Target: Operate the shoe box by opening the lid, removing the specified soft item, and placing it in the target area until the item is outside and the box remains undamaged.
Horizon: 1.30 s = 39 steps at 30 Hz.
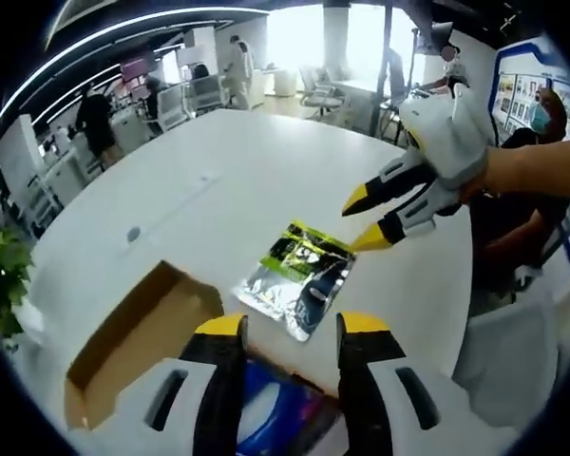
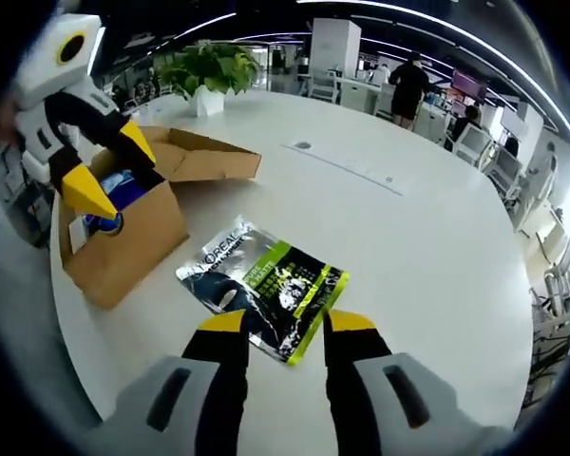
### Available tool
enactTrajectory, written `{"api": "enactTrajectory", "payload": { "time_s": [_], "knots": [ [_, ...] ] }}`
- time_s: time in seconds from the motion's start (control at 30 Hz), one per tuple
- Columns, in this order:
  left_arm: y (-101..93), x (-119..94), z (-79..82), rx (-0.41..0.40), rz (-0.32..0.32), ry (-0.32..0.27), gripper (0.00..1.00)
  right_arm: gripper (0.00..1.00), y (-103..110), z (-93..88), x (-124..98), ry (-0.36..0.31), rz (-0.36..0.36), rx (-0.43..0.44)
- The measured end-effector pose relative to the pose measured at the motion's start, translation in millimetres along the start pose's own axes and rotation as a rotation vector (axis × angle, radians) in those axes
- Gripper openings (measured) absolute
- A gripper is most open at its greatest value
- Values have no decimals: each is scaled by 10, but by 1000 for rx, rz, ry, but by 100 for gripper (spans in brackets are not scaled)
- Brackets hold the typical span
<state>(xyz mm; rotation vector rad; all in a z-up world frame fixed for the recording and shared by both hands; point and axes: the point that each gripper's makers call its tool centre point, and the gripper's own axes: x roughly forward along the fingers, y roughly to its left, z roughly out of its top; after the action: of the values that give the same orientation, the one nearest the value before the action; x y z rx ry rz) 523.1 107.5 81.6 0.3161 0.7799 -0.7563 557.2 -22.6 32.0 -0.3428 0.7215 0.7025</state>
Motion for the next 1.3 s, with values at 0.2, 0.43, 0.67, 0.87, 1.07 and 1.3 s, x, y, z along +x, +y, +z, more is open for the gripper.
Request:
{"api": "enactTrajectory", "payload": {
  "time_s": [0.2, 0.43, 0.67, 0.87, 1.07, 1.3],
  "knots": [
    [136, -223, -94, -50, 39, -31, 37, 31, 127, 165, -121, -39, 29, 24],
    [301, -514, -355, -76, 99, -41, 37, 33, 308, 299, -217, -66, 66, 36],
    [441, -800, -687, -134, 155, -41, 37, 34, 482, 378, -256, -75, 99, 38],
    [611, -1082, -914, -191, 231, -52, 37, 35, 694, 498, -262, -97, 140, 42],
    [759, -1369, -1203, -249, 302, -37, 33, 35, 891, 619, -232, -122, 183, 60],
    [935, -1588, -1471, -311, 360, -24, 35, 35, 1074, 721, -194, -135, 223, 68]
  ]
}}
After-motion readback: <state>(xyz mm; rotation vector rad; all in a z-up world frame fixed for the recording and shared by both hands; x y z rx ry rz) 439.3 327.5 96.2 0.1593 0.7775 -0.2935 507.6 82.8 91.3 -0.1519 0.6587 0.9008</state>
